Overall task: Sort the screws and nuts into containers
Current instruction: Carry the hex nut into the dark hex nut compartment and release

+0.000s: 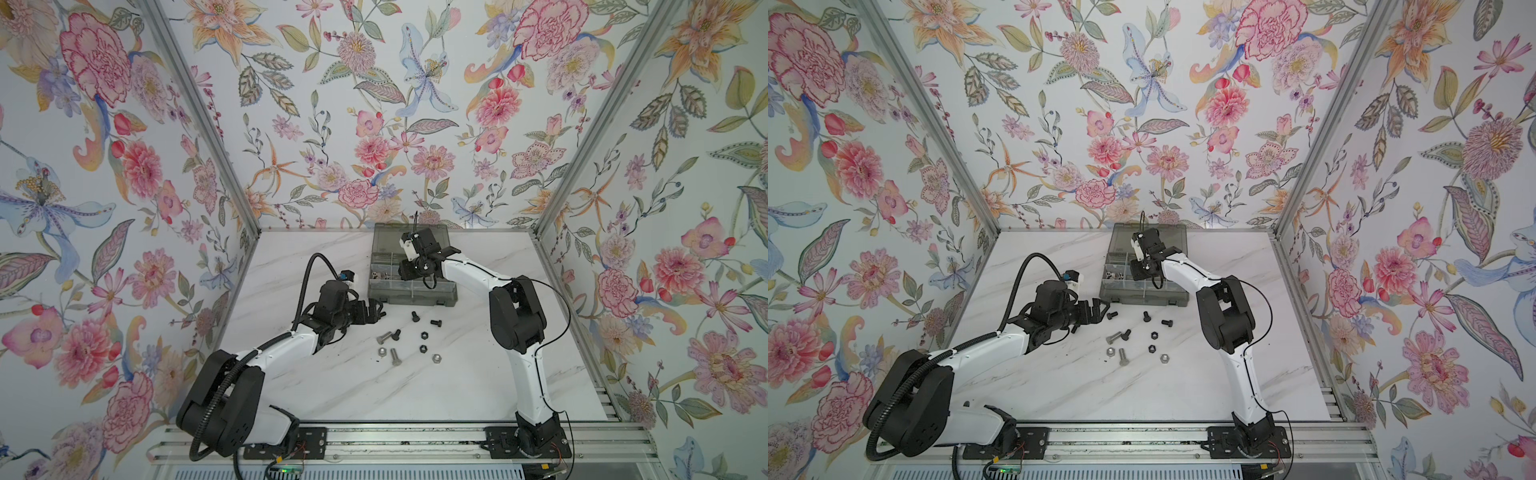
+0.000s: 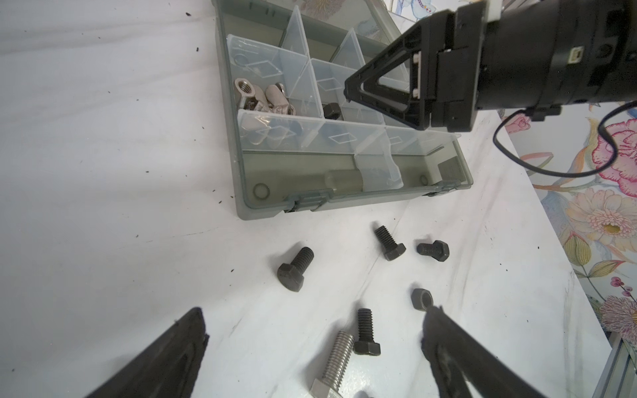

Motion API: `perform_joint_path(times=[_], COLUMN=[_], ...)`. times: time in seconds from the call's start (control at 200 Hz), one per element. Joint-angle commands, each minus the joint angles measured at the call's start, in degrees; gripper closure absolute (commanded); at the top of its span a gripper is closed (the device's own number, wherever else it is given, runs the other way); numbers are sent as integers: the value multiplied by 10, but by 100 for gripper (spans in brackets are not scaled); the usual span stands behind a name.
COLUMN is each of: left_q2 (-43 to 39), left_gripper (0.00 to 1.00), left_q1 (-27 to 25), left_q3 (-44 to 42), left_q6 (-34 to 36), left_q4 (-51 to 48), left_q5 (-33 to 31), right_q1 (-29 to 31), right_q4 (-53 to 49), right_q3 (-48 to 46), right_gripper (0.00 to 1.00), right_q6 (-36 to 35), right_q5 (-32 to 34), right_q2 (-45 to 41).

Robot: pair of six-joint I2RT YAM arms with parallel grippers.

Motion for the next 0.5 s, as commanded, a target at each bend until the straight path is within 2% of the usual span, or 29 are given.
perform_joint_path(times=[0.0,0.195,0.495], left_q2=[-19,-21,-24], left_gripper=[1,1,1], left_q1=[6,6,6], left_q3=[12,15,20], left_q6=[4,6,5], left_q4=[-16,-25,-32], left_q5=[-17,-26,-31], right_q1=[2,3,15], right_q4=[-7,-7,-4], right_q3=[-30,-118,-275], right_gripper=[55,49,44], right_q6=[-7,10,53], right_q5=[-16,-38,-26], right_q2=[-70,-156,-283])
